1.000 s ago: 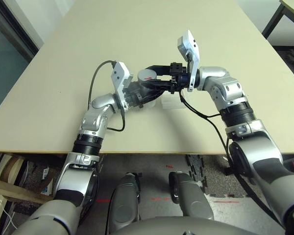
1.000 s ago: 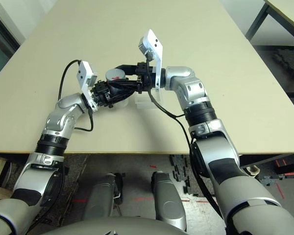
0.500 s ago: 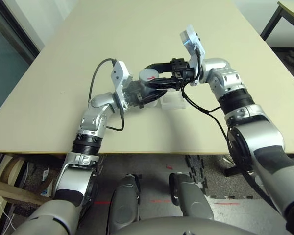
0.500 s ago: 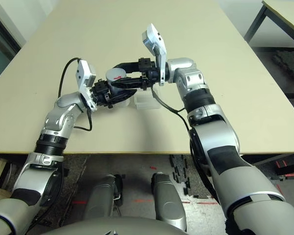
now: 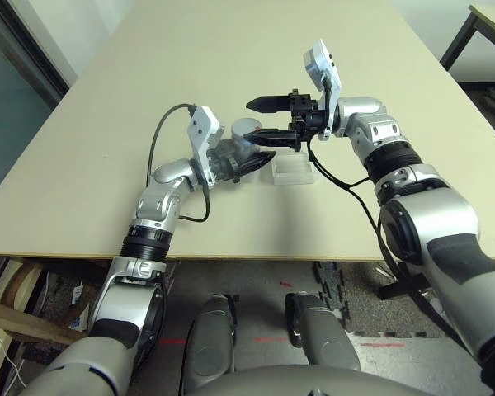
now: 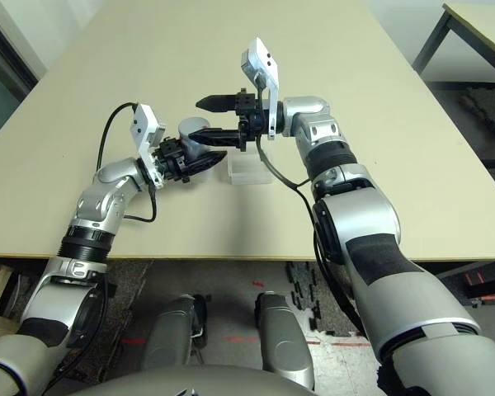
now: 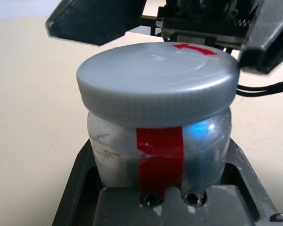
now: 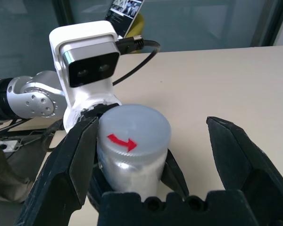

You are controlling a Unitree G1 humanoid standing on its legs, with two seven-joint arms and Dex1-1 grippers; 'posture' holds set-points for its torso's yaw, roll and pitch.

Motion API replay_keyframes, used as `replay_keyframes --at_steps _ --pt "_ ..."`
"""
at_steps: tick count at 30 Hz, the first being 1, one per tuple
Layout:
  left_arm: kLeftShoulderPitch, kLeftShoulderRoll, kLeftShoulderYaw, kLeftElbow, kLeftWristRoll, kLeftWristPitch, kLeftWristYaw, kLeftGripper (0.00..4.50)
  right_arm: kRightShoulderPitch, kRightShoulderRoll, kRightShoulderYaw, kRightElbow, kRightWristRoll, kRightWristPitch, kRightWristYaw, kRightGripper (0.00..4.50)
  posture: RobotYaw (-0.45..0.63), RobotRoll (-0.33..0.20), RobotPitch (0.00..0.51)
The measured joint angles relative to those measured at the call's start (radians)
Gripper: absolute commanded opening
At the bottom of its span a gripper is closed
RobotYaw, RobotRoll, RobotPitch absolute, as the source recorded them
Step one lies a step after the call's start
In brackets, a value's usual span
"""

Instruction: Pour the medicine from the bottle into the box.

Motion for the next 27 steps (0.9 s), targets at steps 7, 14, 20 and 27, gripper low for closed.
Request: replay_keyframes --at_steps 7,14,20,27 --pt "0.0 0.006 0.005 0.005 0.001 -0.003 -0.009 2.59 -0.008 -0.05 -0.019 0.026 -0.032 -0.009 -0.075 4.5 -0.09 0.0 0.11" --pt "-0.005 0.006 0.006 0.003 0.001 -0.021 -0.01 2.59 -0.015 -0.082 -0.027 0.063 -0.073 -0.023 -0.129 4.5 -0.09 0.0 0.117" --pt "-0.011 0.006 0.006 0.01 0.001 -0.025 -0.01 2.59 -0.018 -0.087 -0.036 0.066 -0.073 -0.023 -0.109 4.5 -0.1 0.0 0.119" --pt "-0.038 0.005 0.009 0.04 0.001 -0.039 -0.01 2.59 -0.018 -0.081 -0.035 0.02 -0.068 0.016 0.043 4.5 -0.1 0.0 0.118"
